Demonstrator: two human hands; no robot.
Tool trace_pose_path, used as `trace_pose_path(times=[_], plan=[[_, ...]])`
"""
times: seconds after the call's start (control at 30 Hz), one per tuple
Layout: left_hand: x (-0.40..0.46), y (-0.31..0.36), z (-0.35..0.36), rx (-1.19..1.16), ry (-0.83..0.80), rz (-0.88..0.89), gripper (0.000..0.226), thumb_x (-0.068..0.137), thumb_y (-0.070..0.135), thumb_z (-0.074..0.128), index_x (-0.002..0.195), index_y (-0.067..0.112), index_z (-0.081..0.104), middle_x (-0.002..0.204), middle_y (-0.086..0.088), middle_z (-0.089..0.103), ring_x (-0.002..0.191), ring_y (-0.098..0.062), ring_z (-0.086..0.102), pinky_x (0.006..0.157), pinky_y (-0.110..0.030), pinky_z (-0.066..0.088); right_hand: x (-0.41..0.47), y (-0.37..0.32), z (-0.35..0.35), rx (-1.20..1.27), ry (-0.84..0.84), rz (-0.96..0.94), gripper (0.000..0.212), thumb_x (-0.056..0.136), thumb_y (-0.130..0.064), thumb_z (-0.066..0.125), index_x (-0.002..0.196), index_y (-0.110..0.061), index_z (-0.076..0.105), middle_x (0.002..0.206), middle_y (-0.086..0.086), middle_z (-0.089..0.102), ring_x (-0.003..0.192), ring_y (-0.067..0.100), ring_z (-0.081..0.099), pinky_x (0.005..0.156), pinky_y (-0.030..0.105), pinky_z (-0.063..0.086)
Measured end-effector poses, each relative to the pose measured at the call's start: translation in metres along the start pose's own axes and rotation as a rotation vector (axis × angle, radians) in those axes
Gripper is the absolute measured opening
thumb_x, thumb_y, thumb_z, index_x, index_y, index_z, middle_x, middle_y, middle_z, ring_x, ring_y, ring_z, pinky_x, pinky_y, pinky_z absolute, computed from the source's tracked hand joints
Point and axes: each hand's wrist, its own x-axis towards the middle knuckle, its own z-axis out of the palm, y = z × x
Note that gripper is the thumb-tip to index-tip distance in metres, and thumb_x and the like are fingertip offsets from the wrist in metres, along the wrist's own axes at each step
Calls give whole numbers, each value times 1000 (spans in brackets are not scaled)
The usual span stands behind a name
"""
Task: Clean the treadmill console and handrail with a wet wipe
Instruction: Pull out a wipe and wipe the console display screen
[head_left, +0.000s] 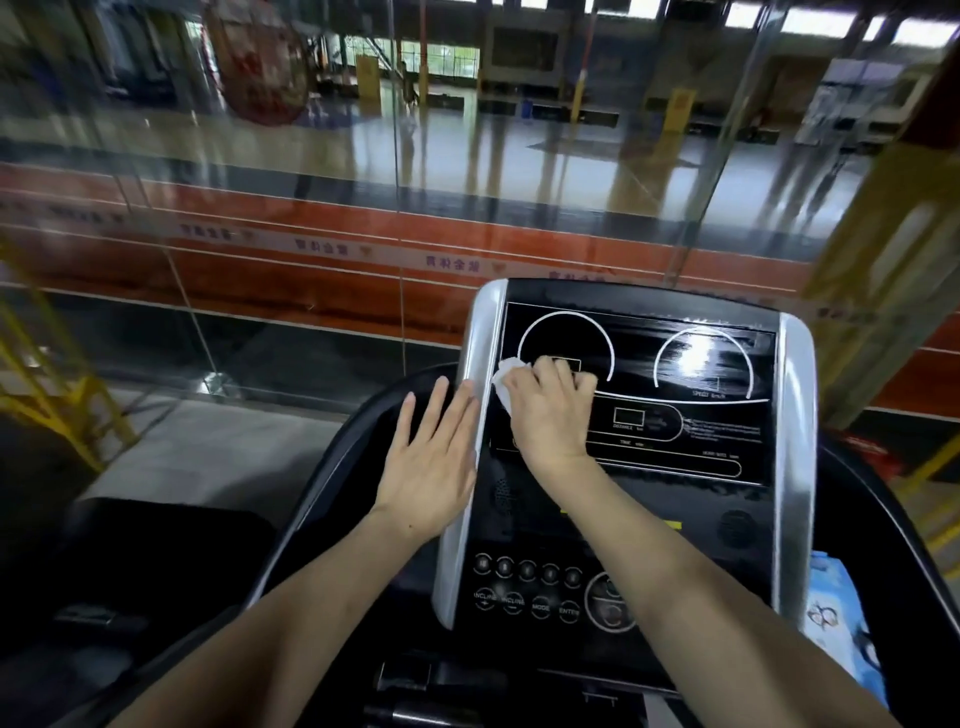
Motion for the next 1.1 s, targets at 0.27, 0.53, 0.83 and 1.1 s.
trace_pose_path(times=[0.27,0.53,0.83,1.1], plan=[[26,36,-4,-59,18,44,64,106,38,27,162,7,29,174,-14,17,162,-33,2,128,-61,12,-35,89,-12,-56,34,-228,15,83,-18,79,93,-23,70,81,-3,51,78,23,50,75,39,32],[54,105,-7,-84,22,139,64,107,40,26,162,7,29,173,-14,18,162,-33,1,129,-60,10,-75,233,-54,-335,159,252,7,94,-26,71,91,-19,71,81,2,56,79,29,53,73,41,31],[47,104,-6,-80,16,113,64,106,39,26,162,8,29,173,-15,19,162,-34,3,128,-59,12,-91,182,-42,-244,137,552,11,97,-21,64,87,-19,70,79,2,54,79,29,54,74,43,31],[14,45,-1,-69,-4,-19,65,102,37,31,158,5,36,172,-16,23,161,-35,9,128,-60,16,-57,76,-16,-9,166,369,9,93,-19,70,84,-20,69,79,-2,52,80,22,49,77,36,24]])
